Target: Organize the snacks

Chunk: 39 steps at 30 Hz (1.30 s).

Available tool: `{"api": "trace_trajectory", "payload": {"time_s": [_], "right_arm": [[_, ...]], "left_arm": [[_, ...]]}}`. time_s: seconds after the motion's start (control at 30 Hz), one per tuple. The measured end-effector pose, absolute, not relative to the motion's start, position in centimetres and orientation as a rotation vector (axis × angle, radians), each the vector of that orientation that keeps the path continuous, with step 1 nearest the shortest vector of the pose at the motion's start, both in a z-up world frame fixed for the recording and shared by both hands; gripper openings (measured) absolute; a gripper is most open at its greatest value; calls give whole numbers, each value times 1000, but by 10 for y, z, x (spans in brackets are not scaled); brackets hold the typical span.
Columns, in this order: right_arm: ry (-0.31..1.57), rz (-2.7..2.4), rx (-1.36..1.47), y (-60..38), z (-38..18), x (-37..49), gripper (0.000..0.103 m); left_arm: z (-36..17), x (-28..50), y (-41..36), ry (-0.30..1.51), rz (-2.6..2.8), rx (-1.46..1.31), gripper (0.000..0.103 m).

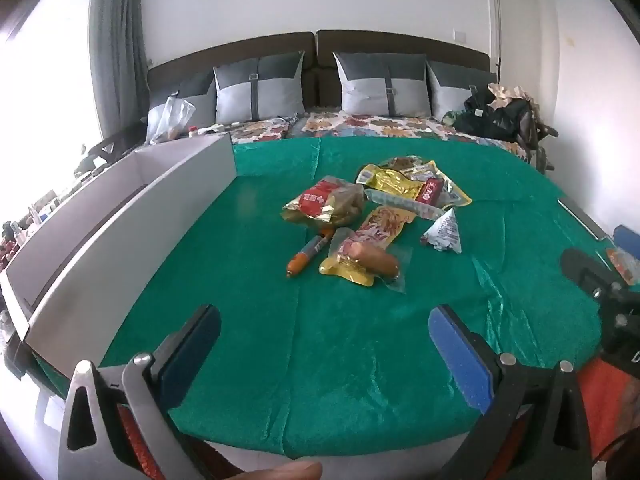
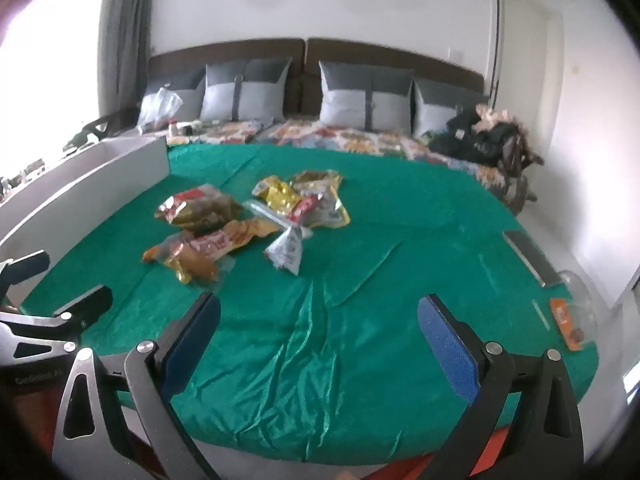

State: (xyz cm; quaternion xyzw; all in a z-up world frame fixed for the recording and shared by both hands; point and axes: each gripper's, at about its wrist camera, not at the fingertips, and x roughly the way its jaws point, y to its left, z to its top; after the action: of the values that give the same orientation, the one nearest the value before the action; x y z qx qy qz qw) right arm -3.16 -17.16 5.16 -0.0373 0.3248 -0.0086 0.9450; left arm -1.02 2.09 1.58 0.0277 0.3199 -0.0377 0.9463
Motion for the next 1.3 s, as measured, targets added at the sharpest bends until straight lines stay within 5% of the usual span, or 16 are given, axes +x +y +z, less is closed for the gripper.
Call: {"api": "trace_trajectory", "payload": {"time_s": [0.73,1.3], "right_arm": [[547,-81,-78,-172,62,-61,100],[565,-20,-140,-162,28,-47,100]], "left_arm": [[38,-31,56,598,-47,30,103],[-24,3,43,741,-69,25,103]]}}
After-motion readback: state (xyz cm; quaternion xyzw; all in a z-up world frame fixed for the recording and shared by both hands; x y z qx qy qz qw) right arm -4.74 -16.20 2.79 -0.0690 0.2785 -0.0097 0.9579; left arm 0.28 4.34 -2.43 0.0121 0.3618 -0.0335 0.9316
